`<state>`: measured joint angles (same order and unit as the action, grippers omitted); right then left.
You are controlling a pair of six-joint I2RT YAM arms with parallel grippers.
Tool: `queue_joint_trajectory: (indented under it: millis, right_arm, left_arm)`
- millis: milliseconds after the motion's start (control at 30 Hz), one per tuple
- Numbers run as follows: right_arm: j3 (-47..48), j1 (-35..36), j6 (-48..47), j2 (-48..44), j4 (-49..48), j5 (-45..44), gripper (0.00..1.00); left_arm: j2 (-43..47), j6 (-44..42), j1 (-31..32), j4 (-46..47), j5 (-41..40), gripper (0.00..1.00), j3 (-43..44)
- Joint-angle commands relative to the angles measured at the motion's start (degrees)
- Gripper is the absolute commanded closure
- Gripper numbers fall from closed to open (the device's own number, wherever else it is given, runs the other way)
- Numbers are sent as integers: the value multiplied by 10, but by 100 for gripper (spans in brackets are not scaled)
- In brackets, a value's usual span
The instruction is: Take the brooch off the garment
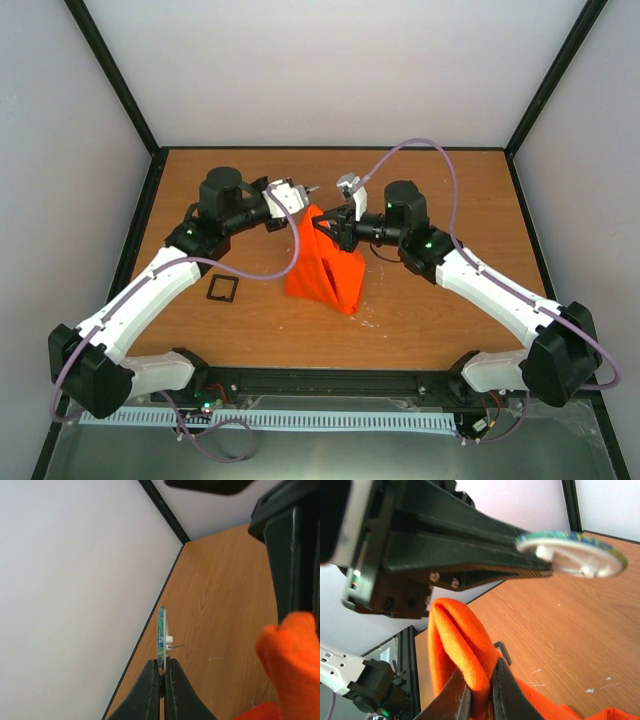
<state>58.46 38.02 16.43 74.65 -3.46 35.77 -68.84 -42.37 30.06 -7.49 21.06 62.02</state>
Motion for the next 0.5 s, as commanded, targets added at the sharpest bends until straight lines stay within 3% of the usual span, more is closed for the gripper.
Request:
queue_joint_trajectory:
  millis: [0,167,233,267,467]
  right_arm:
    - [-7,1,-15,-21,7,-23,97]
    - [-18,-28,-15,-30,53,-119,93]
    - [-26,-43,-10,-34,70,-168,71]
    - [-27,-45,-13,-37,80,-190,61]
    - [-26,-46,-56,-99,35,-144,37]
  left_arm:
    - [3,64,3,-13,19,99,50]
    - [0,142,-1,-23,-8,99,97]
    - [-1,187,-10,-59,23,99,127]
    - [-3,212,-16,-77,48,99,144]
    - [-27,345,-61,-204,319,99,222]
